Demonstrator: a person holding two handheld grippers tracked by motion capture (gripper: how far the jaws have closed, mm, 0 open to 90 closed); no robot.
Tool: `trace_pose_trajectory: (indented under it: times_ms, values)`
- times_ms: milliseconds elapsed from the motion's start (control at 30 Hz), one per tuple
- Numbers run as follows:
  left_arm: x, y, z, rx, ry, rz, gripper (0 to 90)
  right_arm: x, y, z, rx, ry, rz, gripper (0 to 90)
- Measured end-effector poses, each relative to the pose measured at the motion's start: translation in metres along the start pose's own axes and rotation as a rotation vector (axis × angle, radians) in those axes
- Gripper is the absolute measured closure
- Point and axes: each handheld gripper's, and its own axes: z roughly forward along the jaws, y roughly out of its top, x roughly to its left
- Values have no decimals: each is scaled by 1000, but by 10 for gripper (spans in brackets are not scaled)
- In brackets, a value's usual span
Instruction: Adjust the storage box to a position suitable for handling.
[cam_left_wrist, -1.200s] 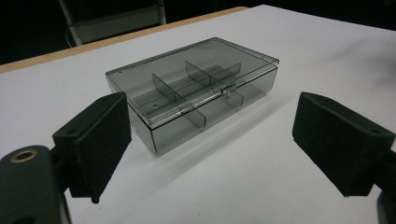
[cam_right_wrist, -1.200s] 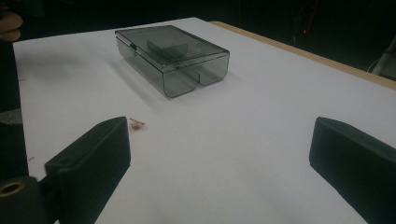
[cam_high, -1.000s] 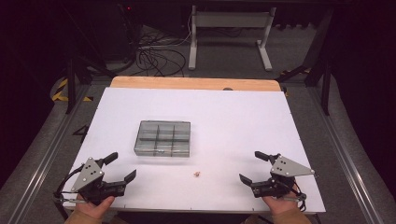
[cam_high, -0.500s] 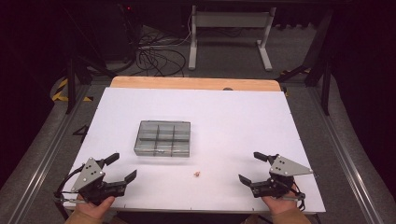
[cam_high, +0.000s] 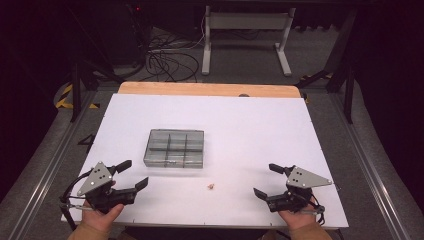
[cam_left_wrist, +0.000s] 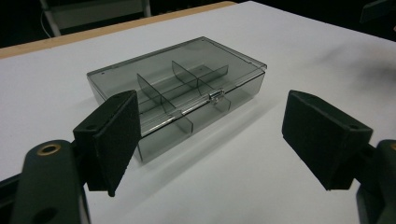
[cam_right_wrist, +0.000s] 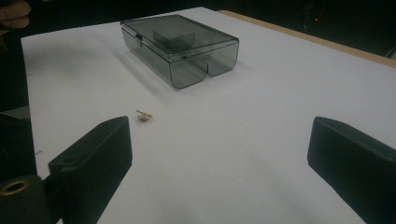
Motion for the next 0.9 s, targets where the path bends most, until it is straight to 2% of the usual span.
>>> trace_pose_trajectory:
  times_ms: [433,600,700,833,900]
  values:
    - [5,12,9,9,-14,7,205,0,-1,1,4,2,12,70]
    - [8,14,11,17,-12,1,205,0,-1,1,9,2,7,70]
    - [9,15,10,17,-25,-21,214,0,-1,1,10,5,3,70]
    - [13,16,10,29,-66,-61,274,0,-1,1,10,11,8,70]
    - [14,18,10,50,-59,-57,339,0,-1,1,13,12,7,70]
